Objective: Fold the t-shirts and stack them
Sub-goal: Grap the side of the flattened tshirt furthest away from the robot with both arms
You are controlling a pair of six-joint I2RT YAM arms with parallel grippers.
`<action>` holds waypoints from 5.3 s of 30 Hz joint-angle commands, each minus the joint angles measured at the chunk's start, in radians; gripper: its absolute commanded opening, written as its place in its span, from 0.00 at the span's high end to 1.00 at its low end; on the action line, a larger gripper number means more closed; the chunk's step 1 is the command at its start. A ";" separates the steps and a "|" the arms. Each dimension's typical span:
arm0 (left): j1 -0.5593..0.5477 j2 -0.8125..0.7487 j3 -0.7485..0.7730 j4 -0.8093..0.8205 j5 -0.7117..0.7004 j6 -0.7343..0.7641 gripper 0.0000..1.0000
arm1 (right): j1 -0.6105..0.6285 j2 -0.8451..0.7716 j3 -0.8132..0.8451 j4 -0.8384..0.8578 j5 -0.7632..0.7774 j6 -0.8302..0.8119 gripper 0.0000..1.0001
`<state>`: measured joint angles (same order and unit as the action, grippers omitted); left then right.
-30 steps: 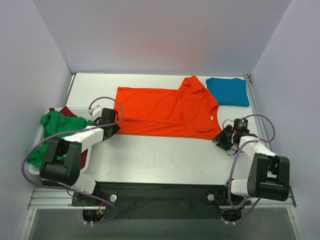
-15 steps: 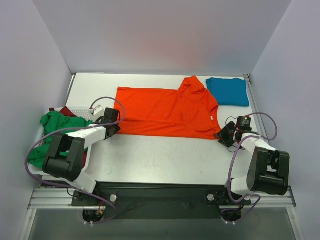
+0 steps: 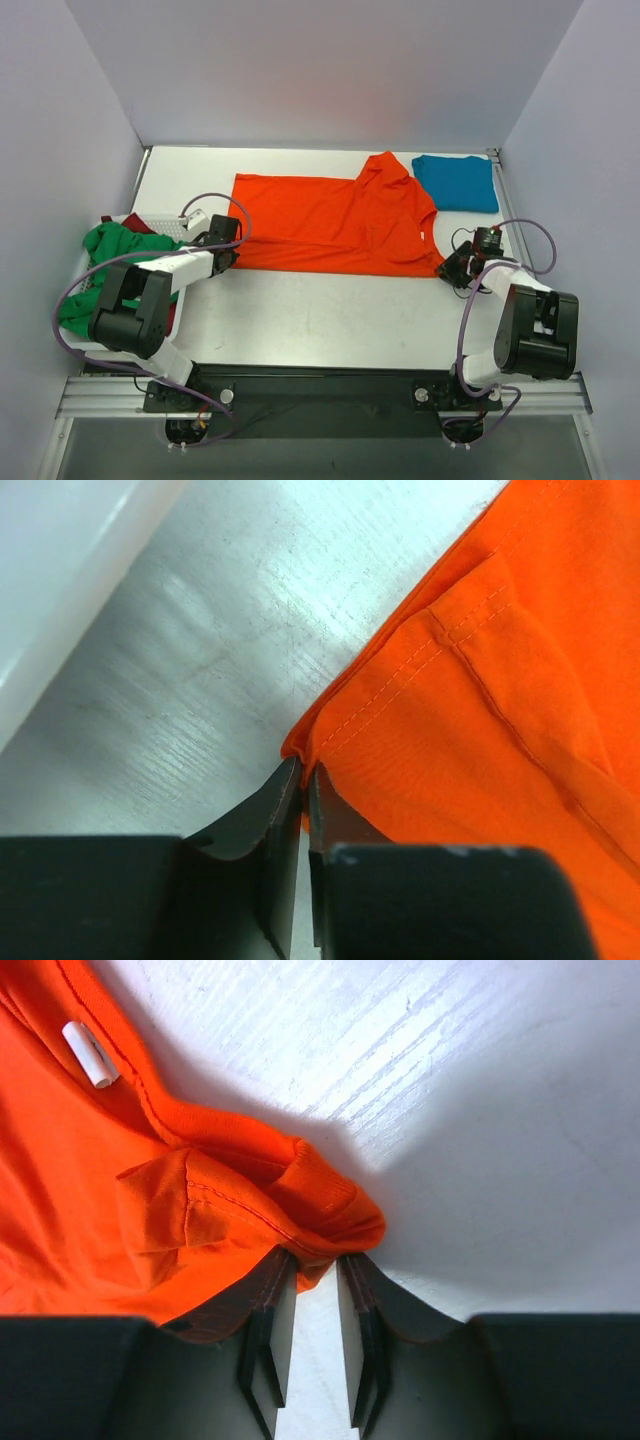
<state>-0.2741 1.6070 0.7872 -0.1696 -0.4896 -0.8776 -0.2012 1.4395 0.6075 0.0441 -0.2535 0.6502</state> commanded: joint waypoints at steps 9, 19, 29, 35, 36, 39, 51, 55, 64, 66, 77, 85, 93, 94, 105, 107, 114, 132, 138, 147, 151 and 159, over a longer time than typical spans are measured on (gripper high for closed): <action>-0.022 -0.045 0.043 0.001 0.005 0.058 1.00 | 0.011 0.030 0.075 -0.099 0.082 -0.026 1.00; -0.065 -0.116 0.050 -0.094 -0.029 0.040 1.00 | 0.006 -0.060 0.107 -0.246 0.151 -0.027 1.00; -0.111 -0.295 -0.064 -0.225 -0.076 -0.024 1.00 | -0.020 -0.214 0.060 -0.400 0.180 -0.024 1.00; -0.132 -0.495 -0.216 -0.287 -0.069 -0.058 1.00 | -0.041 -0.353 -0.035 -0.492 0.187 0.002 1.00; -0.134 -0.518 -0.232 -0.300 -0.069 -0.064 1.00 | -0.044 -0.391 -0.046 -0.527 0.207 0.021 1.00; -0.149 -0.602 -0.287 -0.346 -0.061 -0.083 1.00 | -0.047 -0.451 -0.074 -0.610 0.250 0.075 1.00; -0.178 -0.762 -0.344 -0.439 -0.044 -0.164 0.77 | -0.050 -0.456 -0.074 -0.747 0.322 0.183 0.57; -0.185 -0.794 -0.303 -0.481 -0.069 -0.144 0.54 | -0.050 -0.432 -0.060 -0.754 0.338 0.169 0.38; -0.195 -0.734 -0.080 -0.416 -0.083 0.012 0.45 | 0.112 -0.352 0.179 -0.719 0.379 0.108 0.36; -0.195 -0.649 -0.007 -0.368 -0.083 0.055 0.45 | 0.173 -0.328 0.278 -0.687 0.369 0.071 0.36; -0.048 -0.112 0.386 -0.225 0.015 0.140 0.50 | 0.339 0.088 0.751 -0.500 0.261 -0.191 0.38; 0.007 0.183 0.624 -0.171 0.114 0.192 0.55 | 0.336 0.386 0.988 -0.446 0.224 -0.320 0.48; 0.022 0.378 0.802 -0.223 0.117 0.181 0.57 | 0.324 0.648 1.213 -0.446 0.163 -0.336 0.51; 0.023 0.408 0.814 -0.240 0.114 0.177 0.58 | 0.324 0.665 1.229 -0.447 0.161 -0.339 0.51; 0.039 0.530 0.923 -0.329 0.049 0.126 0.60 | 0.298 0.768 1.302 -0.447 0.138 -0.356 0.52; 0.039 0.551 0.957 -0.370 0.027 0.111 0.60 | 0.295 0.774 1.310 -0.447 0.137 -0.359 0.52; 0.039 0.554 0.968 -0.416 0.010 0.088 0.56 | 0.275 0.788 1.325 -0.446 0.106 -0.353 0.51; 0.039 0.551 0.922 -0.418 0.017 0.057 0.53 | 0.255 0.812 1.321 -0.440 0.071 -0.350 0.51; 0.039 0.582 0.937 -0.433 0.008 0.045 0.53 | 0.240 0.837 1.338 -0.440 0.042 -0.342 0.51; 0.041 0.608 0.942 -0.423 0.022 0.052 0.58 | 0.229 0.871 1.362 -0.440 0.016 -0.328 0.51; 0.041 0.613 0.946 -0.412 0.032 0.061 0.71 | 0.220 0.888 1.381 -0.441 0.000 -0.314 0.51; 0.046 0.610 0.934 -0.392 0.054 0.080 0.98 | 0.206 0.930 1.402 -0.440 -0.056 -0.265 0.57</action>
<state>-0.2398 2.2108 1.7073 -0.5819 -0.4530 -0.8043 0.0147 2.3405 1.9808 -0.3790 -0.2649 0.3553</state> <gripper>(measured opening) 0.078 0.436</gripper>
